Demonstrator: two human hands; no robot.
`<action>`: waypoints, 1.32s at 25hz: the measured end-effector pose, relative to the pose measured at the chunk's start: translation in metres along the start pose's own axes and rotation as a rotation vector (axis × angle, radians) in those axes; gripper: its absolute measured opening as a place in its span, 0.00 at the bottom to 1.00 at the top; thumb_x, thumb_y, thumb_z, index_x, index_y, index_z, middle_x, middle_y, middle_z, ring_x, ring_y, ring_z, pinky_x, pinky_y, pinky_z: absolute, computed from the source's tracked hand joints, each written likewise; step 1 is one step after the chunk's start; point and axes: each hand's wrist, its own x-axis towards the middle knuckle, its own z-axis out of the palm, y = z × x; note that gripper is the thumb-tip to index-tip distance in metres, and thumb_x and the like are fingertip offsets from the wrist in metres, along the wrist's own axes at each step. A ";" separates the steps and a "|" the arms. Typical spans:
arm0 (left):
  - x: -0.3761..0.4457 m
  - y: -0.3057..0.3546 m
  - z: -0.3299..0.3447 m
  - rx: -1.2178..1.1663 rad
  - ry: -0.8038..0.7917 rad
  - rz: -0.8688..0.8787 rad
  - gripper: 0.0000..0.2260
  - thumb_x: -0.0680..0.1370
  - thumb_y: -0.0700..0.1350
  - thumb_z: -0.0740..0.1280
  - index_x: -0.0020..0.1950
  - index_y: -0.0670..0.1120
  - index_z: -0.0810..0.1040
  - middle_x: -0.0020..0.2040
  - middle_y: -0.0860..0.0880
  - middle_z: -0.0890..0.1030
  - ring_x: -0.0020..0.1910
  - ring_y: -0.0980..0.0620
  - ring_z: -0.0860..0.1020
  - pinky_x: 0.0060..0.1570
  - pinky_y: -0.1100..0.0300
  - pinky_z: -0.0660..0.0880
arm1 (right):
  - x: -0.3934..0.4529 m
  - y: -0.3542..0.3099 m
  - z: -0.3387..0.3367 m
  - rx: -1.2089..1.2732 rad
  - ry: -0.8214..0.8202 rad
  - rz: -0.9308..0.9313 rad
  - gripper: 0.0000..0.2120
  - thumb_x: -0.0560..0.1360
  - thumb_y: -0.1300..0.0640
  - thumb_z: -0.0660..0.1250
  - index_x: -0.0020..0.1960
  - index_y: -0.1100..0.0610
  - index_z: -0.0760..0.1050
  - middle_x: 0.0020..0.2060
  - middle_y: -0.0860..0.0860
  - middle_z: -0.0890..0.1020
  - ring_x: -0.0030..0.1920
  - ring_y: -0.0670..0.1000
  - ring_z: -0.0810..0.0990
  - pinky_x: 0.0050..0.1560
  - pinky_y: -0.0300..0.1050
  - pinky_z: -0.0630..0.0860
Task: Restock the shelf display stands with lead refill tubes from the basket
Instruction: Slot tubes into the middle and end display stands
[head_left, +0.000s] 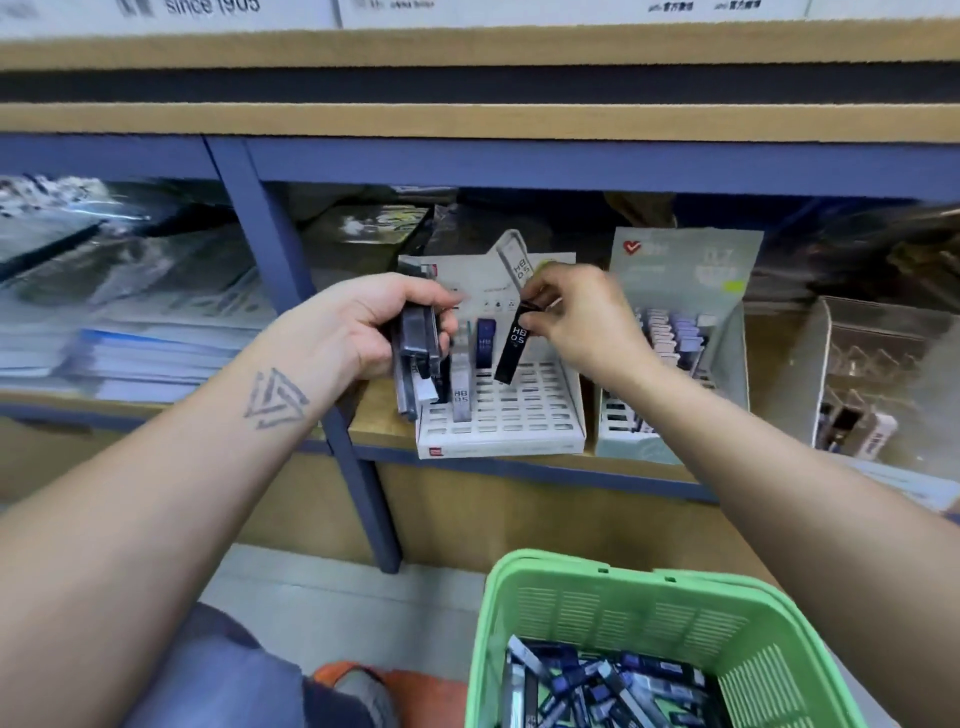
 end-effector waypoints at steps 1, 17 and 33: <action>0.000 0.000 -0.004 0.005 0.013 0.000 0.05 0.77 0.36 0.69 0.42 0.43 0.76 0.29 0.47 0.76 0.25 0.53 0.75 0.26 0.64 0.75 | 0.002 -0.001 0.005 -0.006 0.007 0.000 0.08 0.74 0.59 0.76 0.52 0.52 0.82 0.45 0.49 0.84 0.47 0.50 0.81 0.51 0.50 0.80; -0.010 -0.006 -0.067 0.022 0.114 0.009 0.08 0.73 0.36 0.73 0.38 0.43 0.76 0.29 0.47 0.77 0.25 0.52 0.76 0.26 0.62 0.74 | 0.013 -0.063 0.061 -0.022 -0.126 -0.094 0.06 0.73 0.61 0.74 0.47 0.53 0.81 0.39 0.47 0.82 0.44 0.50 0.81 0.48 0.50 0.80; -0.014 -0.010 -0.061 0.042 0.100 -0.007 0.07 0.74 0.36 0.73 0.39 0.42 0.76 0.31 0.47 0.76 0.25 0.53 0.76 0.27 0.63 0.75 | 0.001 -0.063 0.072 -0.246 -0.149 -0.172 0.05 0.74 0.59 0.71 0.46 0.52 0.85 0.47 0.49 0.82 0.52 0.55 0.79 0.50 0.51 0.78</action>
